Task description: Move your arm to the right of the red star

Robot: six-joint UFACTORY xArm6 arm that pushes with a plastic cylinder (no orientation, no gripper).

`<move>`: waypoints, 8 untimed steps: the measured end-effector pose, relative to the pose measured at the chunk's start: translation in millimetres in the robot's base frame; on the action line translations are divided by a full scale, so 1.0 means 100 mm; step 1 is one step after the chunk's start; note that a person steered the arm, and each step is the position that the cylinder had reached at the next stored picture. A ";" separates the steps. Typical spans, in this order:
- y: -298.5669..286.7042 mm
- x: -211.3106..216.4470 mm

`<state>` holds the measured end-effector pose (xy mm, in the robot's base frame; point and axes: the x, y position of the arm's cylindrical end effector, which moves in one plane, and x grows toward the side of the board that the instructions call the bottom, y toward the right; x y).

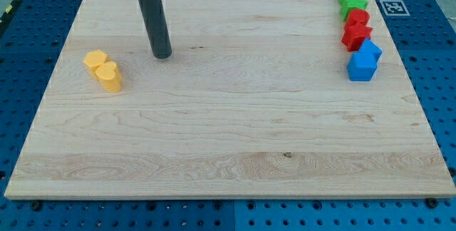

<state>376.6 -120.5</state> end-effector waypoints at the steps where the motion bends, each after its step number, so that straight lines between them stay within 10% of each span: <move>1: 0.07 0.00; 8: 0.51 0.37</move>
<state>413.2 -69.5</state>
